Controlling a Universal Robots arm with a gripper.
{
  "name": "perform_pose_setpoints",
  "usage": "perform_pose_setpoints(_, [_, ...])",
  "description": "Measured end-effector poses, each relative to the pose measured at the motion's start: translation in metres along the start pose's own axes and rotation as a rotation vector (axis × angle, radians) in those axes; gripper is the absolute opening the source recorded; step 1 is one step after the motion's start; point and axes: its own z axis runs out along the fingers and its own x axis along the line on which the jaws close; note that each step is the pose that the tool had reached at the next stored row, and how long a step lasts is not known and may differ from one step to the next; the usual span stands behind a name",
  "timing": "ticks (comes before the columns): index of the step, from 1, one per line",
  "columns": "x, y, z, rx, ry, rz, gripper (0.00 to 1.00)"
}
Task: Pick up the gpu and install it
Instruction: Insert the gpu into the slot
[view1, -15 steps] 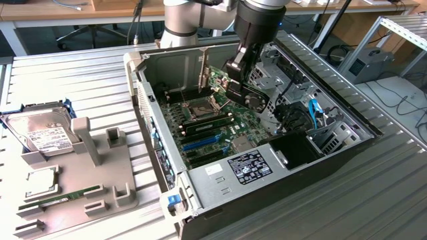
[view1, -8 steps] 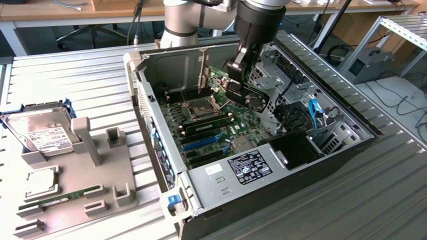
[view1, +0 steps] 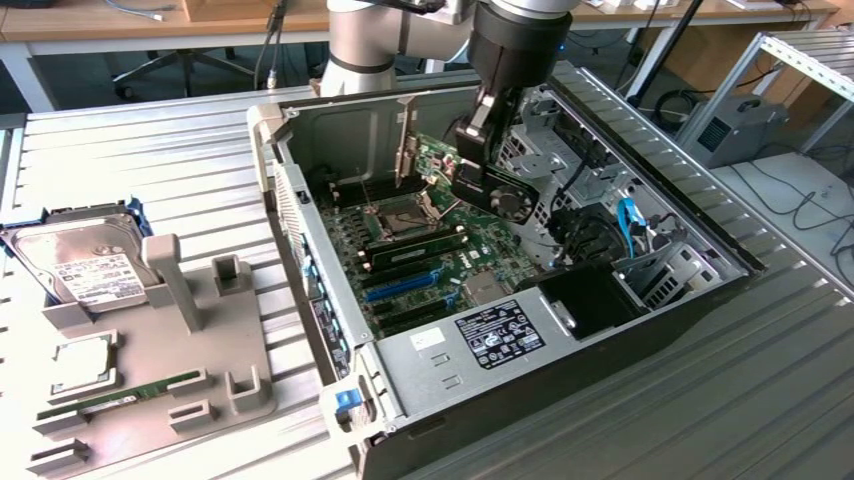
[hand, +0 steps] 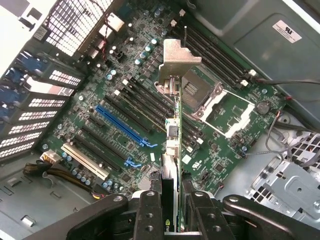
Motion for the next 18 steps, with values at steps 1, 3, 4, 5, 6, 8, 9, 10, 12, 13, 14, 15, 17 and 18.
perform_pose_setpoints(1, [0.0,0.0,0.0,0.0,0.0,-0.003,0.26])
perform_pose_setpoints(3, [0.0,0.0,0.0,-0.0002,0.0,-0.008,0.26])
perform_pose_setpoints(4, [0.0,0.0,0.0,-0.0003,-0.0001,-0.012,0.26])
perform_pose_setpoints(5, [0.0,0.0,0.0,-0.0004,-0.0001,-0.015,0.26])
perform_pose_setpoints(6, [0.0,0.0,0.0,-0.0005,-0.0001,-0.017,0.26])
perform_pose_setpoints(8, [0.0,0.0,0.0,-0.0006,-0.0001,-0.022,0.26])
perform_pose_setpoints(9, [0.0,0.0,0.0,-0.0007,-0.0001,-0.026,0.26])
perform_pose_setpoints(10, [0.0,0.0,0.0001,-0.0008,-0.0002,-0.029,0.26])
perform_pose_setpoints(12, [0.0,0.0,0.0,-0.001,-0.0002,-0.036,0.26])
perform_pose_setpoints(13, [0.0,0.0,0.0001,-0.0011,-0.0002,-0.04,0.26])
perform_pose_setpoints(14, [0.0,0.0,0.0001,-0.0011,-0.0002,-0.042,0.26])
perform_pose_setpoints(15, [0.0,0.0,0.0,-0.0012,-0.0002,-0.045,0.26])
perform_pose_setpoints(17, [0.0,0.0,0.0001,-0.0015,-0.0003,-0.053,0.26])
perform_pose_setpoints(18, [0.0,0.0,0.0001,-0.0015,-0.0003,-0.056,0.26])
